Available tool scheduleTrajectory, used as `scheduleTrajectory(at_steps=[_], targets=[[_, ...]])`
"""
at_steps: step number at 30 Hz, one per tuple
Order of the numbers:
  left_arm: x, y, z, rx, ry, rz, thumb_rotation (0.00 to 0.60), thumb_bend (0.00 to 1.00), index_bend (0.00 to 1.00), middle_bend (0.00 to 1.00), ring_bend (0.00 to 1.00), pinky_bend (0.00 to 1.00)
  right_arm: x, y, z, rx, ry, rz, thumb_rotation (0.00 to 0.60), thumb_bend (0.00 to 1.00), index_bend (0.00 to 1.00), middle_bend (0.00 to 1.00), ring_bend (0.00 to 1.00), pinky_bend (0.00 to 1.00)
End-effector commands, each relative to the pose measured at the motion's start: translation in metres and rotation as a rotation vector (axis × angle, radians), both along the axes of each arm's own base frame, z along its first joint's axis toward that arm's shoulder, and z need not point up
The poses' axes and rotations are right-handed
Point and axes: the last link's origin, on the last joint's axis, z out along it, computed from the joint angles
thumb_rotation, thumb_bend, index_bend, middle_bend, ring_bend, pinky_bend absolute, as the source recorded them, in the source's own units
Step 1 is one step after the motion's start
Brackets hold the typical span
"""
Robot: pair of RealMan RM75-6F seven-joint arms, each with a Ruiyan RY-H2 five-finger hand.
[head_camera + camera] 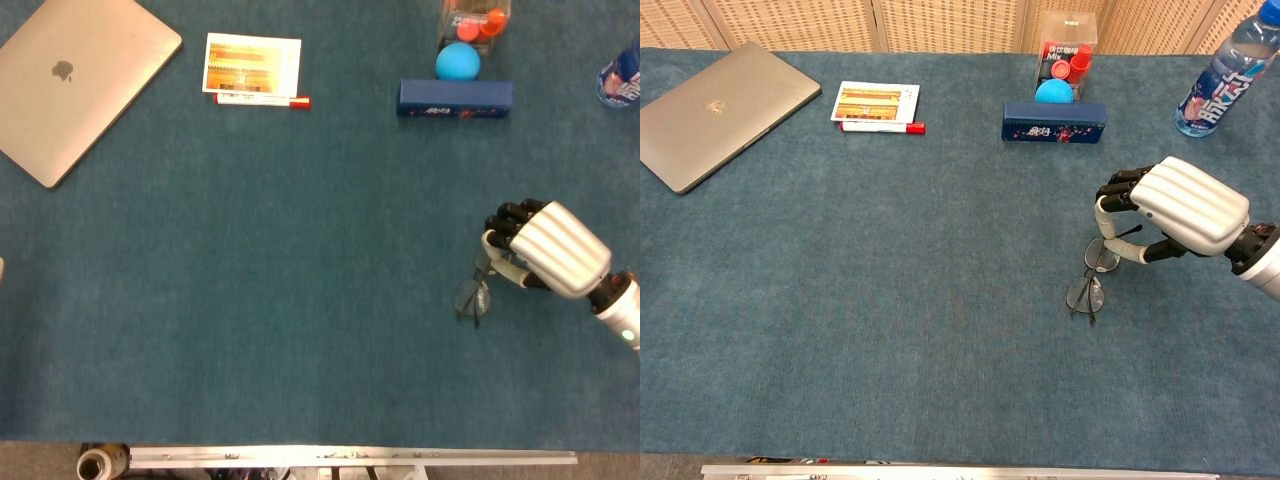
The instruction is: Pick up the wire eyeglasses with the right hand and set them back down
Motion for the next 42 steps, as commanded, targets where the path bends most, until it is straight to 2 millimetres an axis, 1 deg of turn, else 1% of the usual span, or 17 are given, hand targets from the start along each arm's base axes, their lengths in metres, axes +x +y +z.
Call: scheduleTrajectory(at_steps=[1,13,37,42], targets=[[0.0,0.0,0.0,0.0,0.001,0.0,0.6,0.28,0.53,0.55,0.42,0.59,0.0,0.0,-0.002,-0.003,0.004,0.004,0.6,0.3,0.61,0.56,0.43,0.6],[0.0,0.0,0.001,0.004,-0.004,-0.001,0.6,0.28,0.53,0.55,0.42,0.59,-0.005,-0.002,-0.012,-0.015,0.033,-0.001,0.6,0.3,0.61,0.56,0.43,0.6],[0.0,0.0,0.002,0.003,-0.008,0.001,0.6,0.28,0.53,0.55,0.42,0.59,-0.02,-0.003,-0.024,-0.005,0.112,-0.017,0.6,0.3,0.61,0.56,0.43,0.6],[0.0,0.0,0.002,0.003,-0.01,0.001,0.6,0.28,0.53,0.55,0.42,0.59,-0.019,-0.002,-0.024,0.005,0.087,-0.024,0.6,0.3,0.61,0.56,0.43,0.6]])
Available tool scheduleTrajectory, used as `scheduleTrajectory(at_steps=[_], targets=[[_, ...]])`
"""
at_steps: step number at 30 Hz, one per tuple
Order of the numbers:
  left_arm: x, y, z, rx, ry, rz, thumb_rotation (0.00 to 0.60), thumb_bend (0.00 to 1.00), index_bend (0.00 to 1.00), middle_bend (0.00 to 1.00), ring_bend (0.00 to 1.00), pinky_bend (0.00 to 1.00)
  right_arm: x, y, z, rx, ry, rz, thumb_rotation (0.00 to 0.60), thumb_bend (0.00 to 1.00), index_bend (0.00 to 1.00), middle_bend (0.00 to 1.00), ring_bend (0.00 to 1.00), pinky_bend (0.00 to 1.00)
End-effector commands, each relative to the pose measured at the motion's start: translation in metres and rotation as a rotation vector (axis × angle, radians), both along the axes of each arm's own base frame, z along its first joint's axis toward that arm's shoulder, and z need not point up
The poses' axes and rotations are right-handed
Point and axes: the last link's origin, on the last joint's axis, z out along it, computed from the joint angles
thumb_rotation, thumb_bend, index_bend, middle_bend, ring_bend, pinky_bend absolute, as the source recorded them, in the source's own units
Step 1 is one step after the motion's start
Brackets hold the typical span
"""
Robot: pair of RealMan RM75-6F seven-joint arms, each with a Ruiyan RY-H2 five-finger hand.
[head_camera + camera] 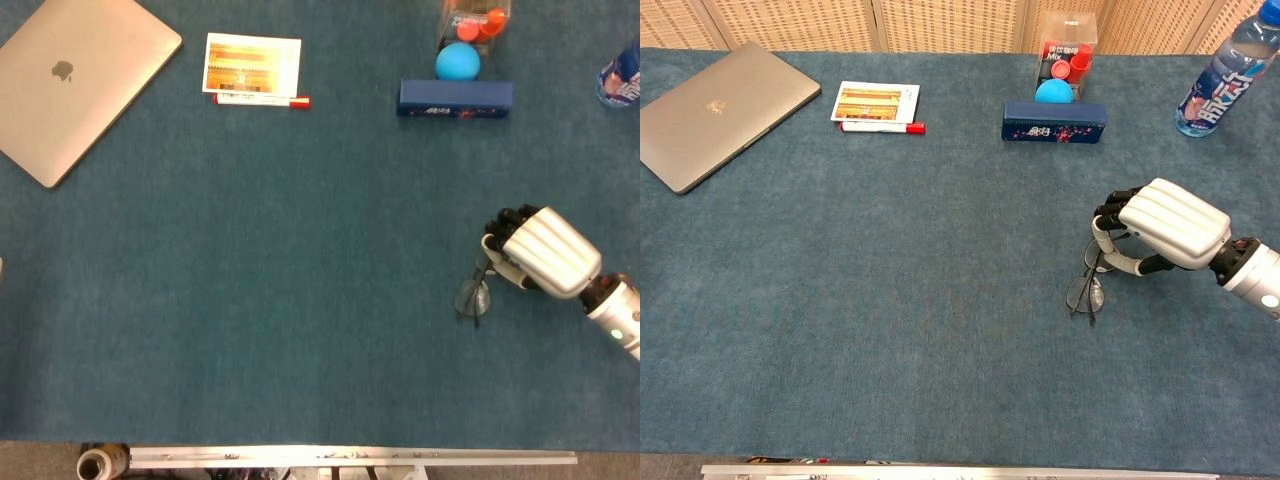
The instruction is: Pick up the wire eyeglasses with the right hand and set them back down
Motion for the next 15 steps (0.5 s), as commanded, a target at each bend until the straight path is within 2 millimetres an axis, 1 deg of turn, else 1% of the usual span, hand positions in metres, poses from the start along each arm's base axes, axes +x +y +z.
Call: scheduleTrajectory(at_steps=[1,9,15], targets=[[0.0,0.0,0.0,0.0,-0.001,0.002,0.6,0.28,0.53,0.55,0.42,0.59,0.002,0.0,0.001,0.003,-0.028,-0.002,0.6,0.3,0.61,0.56,0.43,0.6],[0.0,0.0,-0.001,-0.004,0.002,0.0,0.6,0.28,0.53,0.55,0.42,0.59,0.015,0.001,0.01,0.0,-0.098,0.013,0.6,0.3,0.61,0.56,0.43,0.6],[0.0,0.0,-0.002,-0.004,0.004,-0.001,0.6,0.28,0.53,0.55,0.42,0.59,0.02,0.0,0.012,-0.013,-0.115,0.01,0.6,0.3,0.61,0.56,0.43,0.6]])
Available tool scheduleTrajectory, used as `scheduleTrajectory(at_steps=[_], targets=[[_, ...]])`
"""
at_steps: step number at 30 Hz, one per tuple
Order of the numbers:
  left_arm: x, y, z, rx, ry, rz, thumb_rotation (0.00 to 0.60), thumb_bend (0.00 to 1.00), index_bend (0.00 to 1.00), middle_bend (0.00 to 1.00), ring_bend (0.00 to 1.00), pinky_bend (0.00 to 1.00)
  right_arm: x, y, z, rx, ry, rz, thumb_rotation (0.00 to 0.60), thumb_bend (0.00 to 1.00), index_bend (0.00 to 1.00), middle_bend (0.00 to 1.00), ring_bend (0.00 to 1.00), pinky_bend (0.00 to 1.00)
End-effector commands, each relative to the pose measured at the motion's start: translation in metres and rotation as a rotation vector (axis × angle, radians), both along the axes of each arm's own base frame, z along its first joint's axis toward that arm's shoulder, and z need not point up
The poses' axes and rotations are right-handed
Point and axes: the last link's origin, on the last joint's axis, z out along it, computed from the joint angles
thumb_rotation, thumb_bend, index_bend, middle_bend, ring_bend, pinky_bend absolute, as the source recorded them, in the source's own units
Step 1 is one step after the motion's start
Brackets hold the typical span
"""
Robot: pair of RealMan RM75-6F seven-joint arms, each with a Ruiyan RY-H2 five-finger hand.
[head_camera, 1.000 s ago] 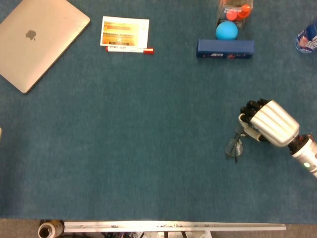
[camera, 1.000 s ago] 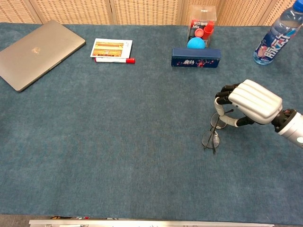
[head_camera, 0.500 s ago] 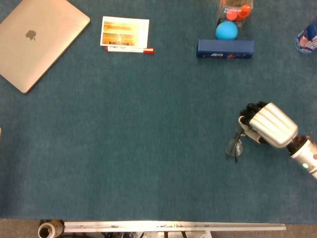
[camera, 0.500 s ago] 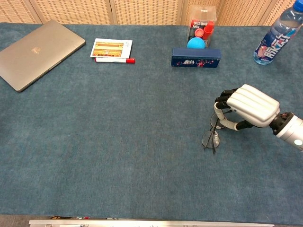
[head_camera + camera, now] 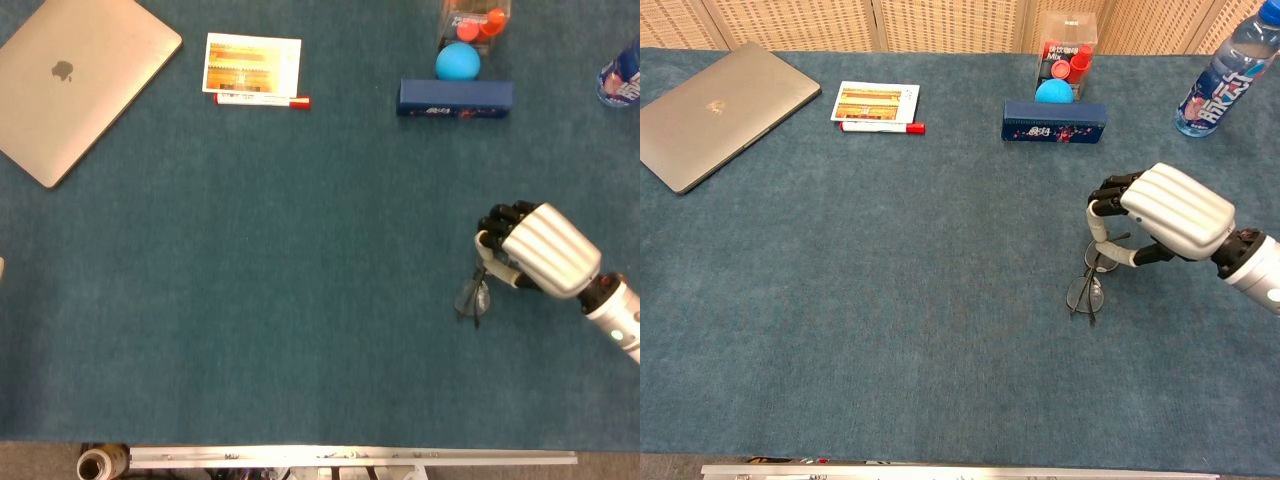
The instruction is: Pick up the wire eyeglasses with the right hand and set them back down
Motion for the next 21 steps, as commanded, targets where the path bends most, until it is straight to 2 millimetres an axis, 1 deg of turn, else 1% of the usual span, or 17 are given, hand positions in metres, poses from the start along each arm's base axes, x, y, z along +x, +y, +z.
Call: scheduleTrajectory(at_steps=[1,15,21], targets=[[0.0,0.0,0.0,0.0,-0.001,0.0,0.6,0.28,0.53,0.55,0.42,0.59,0.0,-0.001,0.0,-0.006,0.0,-0.003,0.6,0.3,0.61,0.56,0.43,0.6],[0.0,0.0,0.001,-0.002,-0.011,0.0,0.6,0.28,0.53,0.55,0.42,0.59,-0.006,-0.009,-0.02,-0.023,0.057,-0.011,0.6,0.3,0.61,0.56,0.43,0.6],[0.001,-0.001,0.002,-0.003,-0.017,-0.001,0.6,0.28,0.53,0.55,0.42,0.59,-0.009,-0.01,-0.025,-0.018,0.072,-0.014,0.6,0.3,0.61,0.56,0.43,0.6]])
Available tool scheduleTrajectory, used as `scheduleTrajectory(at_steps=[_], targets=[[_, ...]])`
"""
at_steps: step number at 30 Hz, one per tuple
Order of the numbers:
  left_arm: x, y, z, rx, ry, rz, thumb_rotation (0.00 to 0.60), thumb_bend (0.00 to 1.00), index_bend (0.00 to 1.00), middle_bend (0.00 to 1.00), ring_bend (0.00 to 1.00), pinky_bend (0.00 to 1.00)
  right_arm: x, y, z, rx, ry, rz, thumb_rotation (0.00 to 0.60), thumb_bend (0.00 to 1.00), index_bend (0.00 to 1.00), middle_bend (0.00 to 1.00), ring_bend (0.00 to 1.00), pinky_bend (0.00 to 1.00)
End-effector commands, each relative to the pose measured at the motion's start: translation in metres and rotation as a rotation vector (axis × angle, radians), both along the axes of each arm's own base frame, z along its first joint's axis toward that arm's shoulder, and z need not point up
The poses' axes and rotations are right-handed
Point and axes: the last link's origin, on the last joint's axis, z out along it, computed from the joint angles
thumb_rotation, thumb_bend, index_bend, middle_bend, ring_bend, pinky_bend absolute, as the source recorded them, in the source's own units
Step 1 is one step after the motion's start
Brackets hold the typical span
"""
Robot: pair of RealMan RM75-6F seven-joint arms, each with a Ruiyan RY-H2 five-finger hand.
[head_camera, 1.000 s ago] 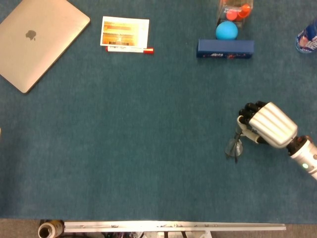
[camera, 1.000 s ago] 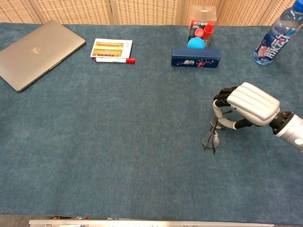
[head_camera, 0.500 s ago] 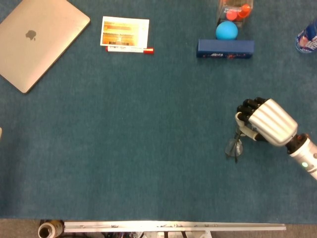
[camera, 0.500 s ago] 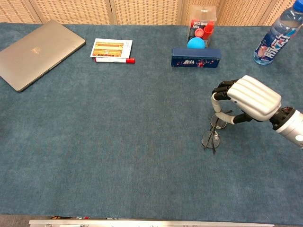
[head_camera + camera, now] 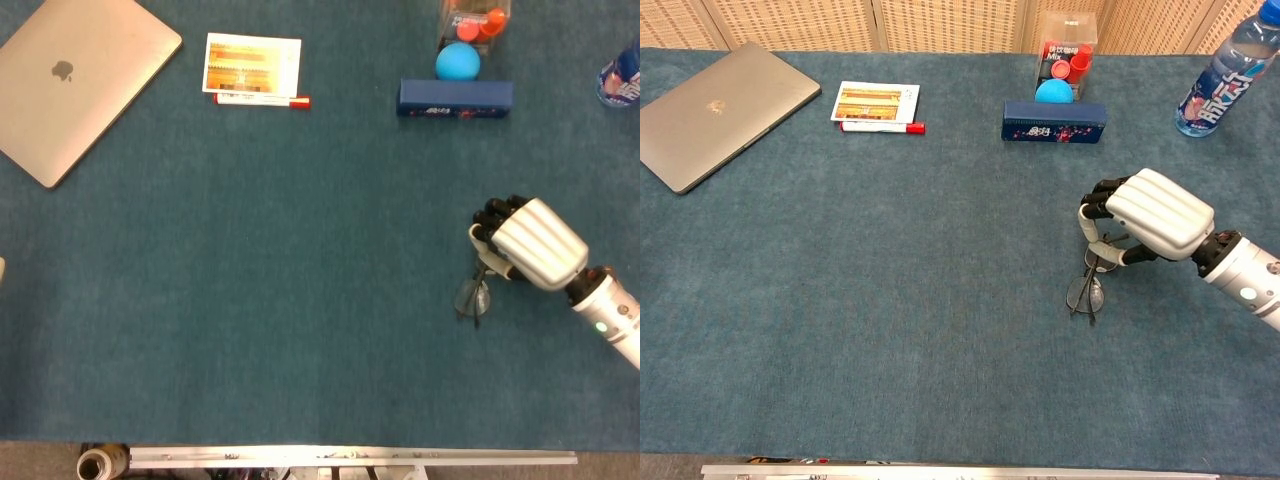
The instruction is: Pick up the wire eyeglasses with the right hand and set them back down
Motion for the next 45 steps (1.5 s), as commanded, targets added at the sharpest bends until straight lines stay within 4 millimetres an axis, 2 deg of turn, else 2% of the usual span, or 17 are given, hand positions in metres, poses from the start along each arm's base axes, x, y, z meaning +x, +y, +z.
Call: scheduleTrajectory(at_steps=[1,18,23,27,31,39,45], targets=[[0.0,0.0,0.0,0.002,-0.002,0.0,0.6,0.28,0.53,0.55,0.42,0.59,-0.001,0.0,-0.002,0.003,0.005,-0.003,0.6,0.3,0.61,0.56,0.43,0.6],[0.0,0.0,0.0,0.0,-0.002,0.002,0.6,0.28,0.53,0.55,0.42,0.59,-0.007,0.0,-0.004,0.008,0.02,-0.008,0.6,0.3,0.61,0.56,0.43,0.6],[-0.001,0.0,0.0,0.0,-0.004,0.002,0.6,0.28,0.53,0.55,0.42,0.59,0.002,-0.001,0.005,-0.01,-0.055,-0.002,0.6,0.3,0.61,0.56,0.43,0.6],[-0.001,0.001,0.001,0.002,-0.004,0.005,0.6,0.28,0.53,0.55,0.42,0.59,0.015,0.002,0.026,-0.047,-0.156,0.023,0.6,0.3,0.61,0.56,0.43,0.6],[0.0,0.001,0.001,0.003,-0.003,0.002,0.6,0.28,0.53,0.55,0.42,0.59,0.022,0.009,0.052,-0.087,-0.179,0.024,0.6,0.3,0.61,0.56,0.43,0.6],[0.001,0.001,-0.003,-0.01,0.002,-0.006,0.6,0.28,0.53,0.55,0.42,0.59,0.023,0.034,0.113,-0.295,-0.068,-0.08,0.6,0.3,0.61,0.56,0.43,0.6],[0.001,0.002,-0.004,-0.014,0.0,-0.01,0.6,0.28,0.53,0.55,0.42,0.59,0.023,0.054,0.149,-0.432,-0.002,-0.119,0.6,0.3,0.61,0.56,0.43,0.6]])
